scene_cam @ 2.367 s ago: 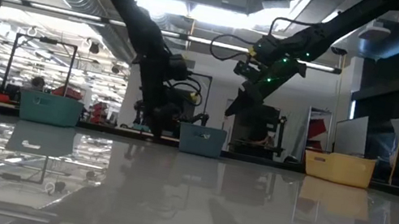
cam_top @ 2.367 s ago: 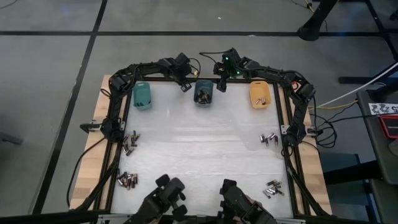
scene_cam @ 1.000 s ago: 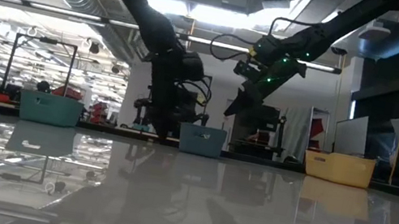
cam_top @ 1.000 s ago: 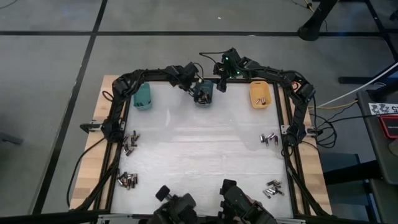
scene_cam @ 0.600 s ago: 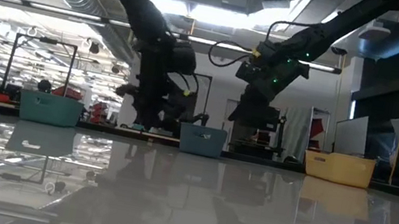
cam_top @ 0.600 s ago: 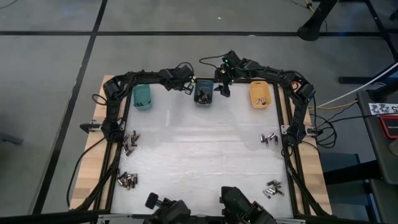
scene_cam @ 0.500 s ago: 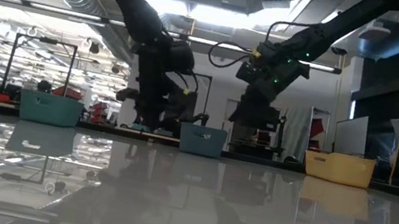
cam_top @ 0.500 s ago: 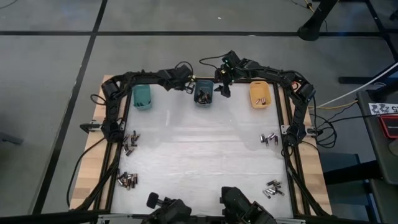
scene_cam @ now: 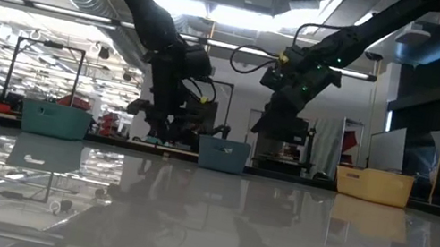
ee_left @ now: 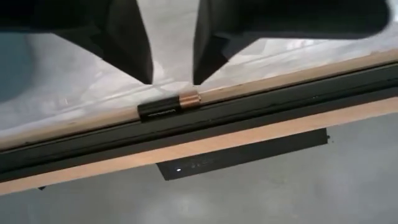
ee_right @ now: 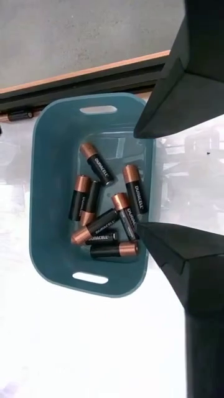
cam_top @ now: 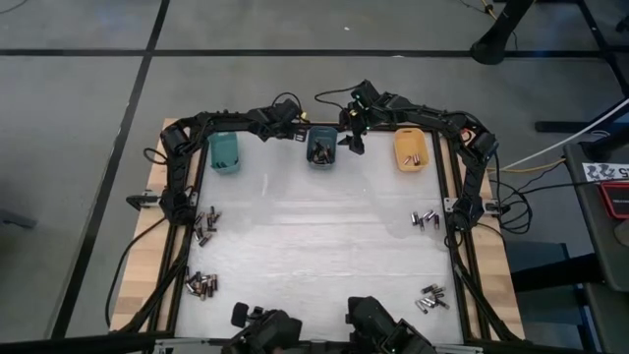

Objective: Sort batteries
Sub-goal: Put the brown battery into the green bin

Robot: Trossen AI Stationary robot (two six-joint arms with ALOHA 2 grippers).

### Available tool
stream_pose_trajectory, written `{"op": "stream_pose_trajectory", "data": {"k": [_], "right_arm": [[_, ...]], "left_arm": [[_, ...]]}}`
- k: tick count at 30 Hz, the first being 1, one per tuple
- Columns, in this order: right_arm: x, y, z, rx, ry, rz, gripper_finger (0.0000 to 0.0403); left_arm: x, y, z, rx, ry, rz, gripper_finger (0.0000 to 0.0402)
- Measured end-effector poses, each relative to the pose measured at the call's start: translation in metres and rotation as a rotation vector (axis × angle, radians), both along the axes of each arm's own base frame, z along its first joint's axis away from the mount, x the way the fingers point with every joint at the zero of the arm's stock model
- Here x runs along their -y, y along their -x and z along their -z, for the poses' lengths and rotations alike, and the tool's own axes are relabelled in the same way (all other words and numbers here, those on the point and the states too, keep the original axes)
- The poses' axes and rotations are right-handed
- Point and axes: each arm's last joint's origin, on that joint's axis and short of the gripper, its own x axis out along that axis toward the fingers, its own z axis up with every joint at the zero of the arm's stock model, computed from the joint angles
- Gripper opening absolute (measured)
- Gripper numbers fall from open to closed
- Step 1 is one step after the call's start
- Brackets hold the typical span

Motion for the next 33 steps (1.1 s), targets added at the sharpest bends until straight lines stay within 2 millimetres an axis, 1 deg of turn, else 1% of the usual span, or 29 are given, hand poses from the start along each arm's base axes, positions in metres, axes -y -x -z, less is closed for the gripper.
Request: {"op": "stream_pose_trajectory", "data": {"k": [3,6,7,10,12,15,19,21,27,33], "right_arm": [[0.0,0.0,0.0,0.0,0.0,0.0,0.0234],[0.0,0.0,0.0,-0.001,-0.001,0.0,0.0234],[0.0,0.0,0.0,-0.002,-0.003,0.0,0.0234],[0.0,0.0,0.0,-0.004,-0.005,0.0,0.0234],[0.0,0.0,0.0,-0.004,-0.005,0.0,0.0234],[0.0,0.0,0.0,-0.007,-0.002,0.003,0.0234],[0.0,0.0,0.0,-0.011,0.0,0.006,0.0234],[0.0,0.0,0.0,-0.011,0.001,0.006,0.0234],[0.0,0.0,0.0,-0.011,0.004,0.008,0.0234],[0.0,0.0,0.0,-0.012,0.006,0.009,0.0234]], "left_arm": [[0.0,0.0,0.0,0.017,0.023,0.014,0.0155],[-0.003,0.001,0.003,0.025,0.034,0.01,0.0184],[-0.004,0.001,0.006,0.026,0.042,0.003,0.0192],[-0.01,0.003,0.023,0.035,0.087,-0.038,0.0206],[-0.015,0.004,0.031,0.047,0.111,-0.037,0.0212],[-0.018,0.003,0.029,0.019,0.088,-0.021,0.0216],[-0.023,-0.001,0.029,0.059,0.04,-0.001,0.0215],[-0.025,0.0,0.029,0.052,0.031,0.011,0.0216],[-0.034,0.007,0.028,0.098,0.067,0.025,0.023],[-0.039,0.006,0.031,0.105,0.064,-0.021,0.0245]]}}
